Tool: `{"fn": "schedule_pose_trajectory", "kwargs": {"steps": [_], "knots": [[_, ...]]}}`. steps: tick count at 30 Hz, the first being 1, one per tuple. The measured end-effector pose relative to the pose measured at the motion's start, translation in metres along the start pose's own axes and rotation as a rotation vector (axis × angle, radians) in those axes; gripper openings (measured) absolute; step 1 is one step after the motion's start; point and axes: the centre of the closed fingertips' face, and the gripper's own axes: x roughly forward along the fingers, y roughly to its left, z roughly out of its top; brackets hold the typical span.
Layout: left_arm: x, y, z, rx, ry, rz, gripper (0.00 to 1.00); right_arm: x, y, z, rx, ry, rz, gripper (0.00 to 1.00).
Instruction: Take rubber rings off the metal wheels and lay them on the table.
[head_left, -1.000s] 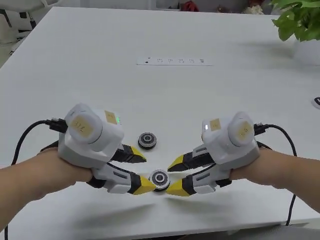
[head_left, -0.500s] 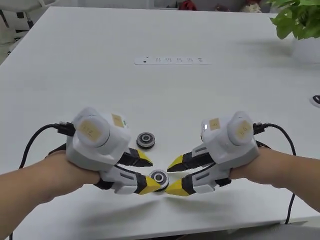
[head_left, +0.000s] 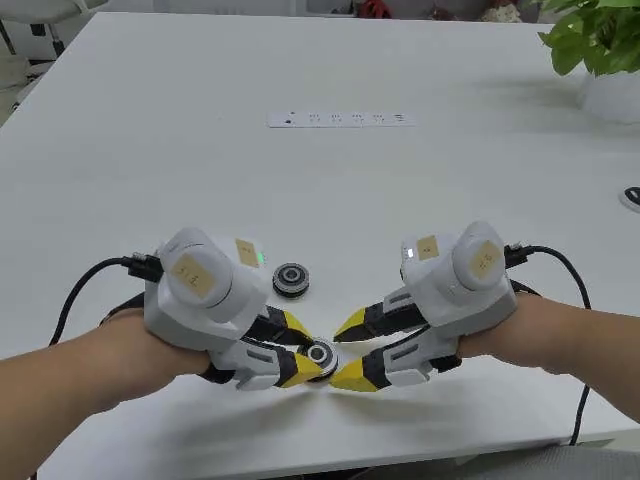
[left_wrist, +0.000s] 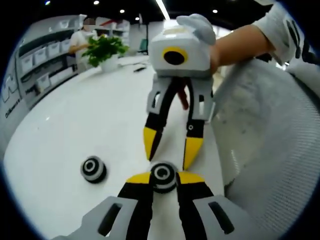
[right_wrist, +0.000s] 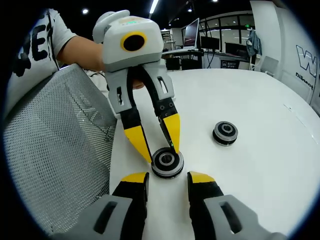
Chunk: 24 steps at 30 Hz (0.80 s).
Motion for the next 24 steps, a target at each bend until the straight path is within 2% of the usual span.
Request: {"fn": "schedule_pose_trajectory", "kwargs": {"steps": [7,15,24], "knots": [[0.0017,0.0013,-0.0001,0.036,-0.013,0.024,0.14,0.0020,0.0021,0.0008,0.000,-0.003,0.004,0.28],[0.0012,0.0023,-0.0005,0.026,-0.046,0.035,0.14,0.0035,0.0010,0.0059,0.017,-0.028,-0.007,0.26],[0.0011,0.0028,-0.0004,0.019,-0.054,0.041,0.14,0.0054,0.0002,0.0065,0.040,-0.040,-0.015,0.24]]}}
